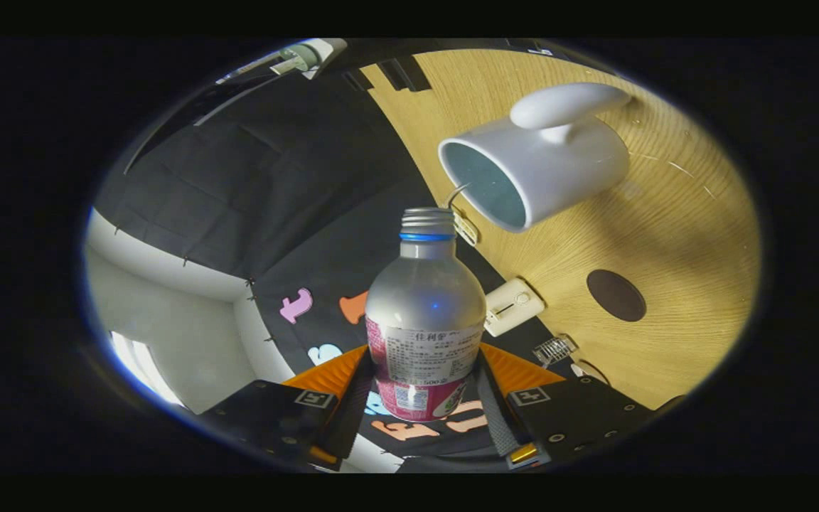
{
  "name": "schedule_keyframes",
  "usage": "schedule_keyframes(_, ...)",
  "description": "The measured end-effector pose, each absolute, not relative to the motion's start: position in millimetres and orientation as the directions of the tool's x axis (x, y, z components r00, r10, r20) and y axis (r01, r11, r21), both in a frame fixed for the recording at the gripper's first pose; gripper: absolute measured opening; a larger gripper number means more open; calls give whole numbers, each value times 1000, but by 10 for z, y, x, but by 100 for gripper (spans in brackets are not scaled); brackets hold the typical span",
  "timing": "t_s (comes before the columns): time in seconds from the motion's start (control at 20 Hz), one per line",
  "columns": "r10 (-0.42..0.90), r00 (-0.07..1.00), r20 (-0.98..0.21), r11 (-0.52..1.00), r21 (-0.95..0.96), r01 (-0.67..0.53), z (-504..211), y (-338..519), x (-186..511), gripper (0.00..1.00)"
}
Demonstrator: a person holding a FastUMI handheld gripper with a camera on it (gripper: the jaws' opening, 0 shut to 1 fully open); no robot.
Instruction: Take the bottle from table, then pour the juice into the cup, finally place the bottle on the coaster
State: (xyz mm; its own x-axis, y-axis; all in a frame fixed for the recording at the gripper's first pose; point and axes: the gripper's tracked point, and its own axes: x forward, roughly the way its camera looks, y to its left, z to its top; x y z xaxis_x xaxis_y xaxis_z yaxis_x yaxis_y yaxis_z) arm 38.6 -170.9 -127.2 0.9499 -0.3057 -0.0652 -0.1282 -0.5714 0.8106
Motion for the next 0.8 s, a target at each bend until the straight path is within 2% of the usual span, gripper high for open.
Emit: schedule_keyframes(0.8,-339,938,-74,-629,759,-168,-1173,-1693,446,74)
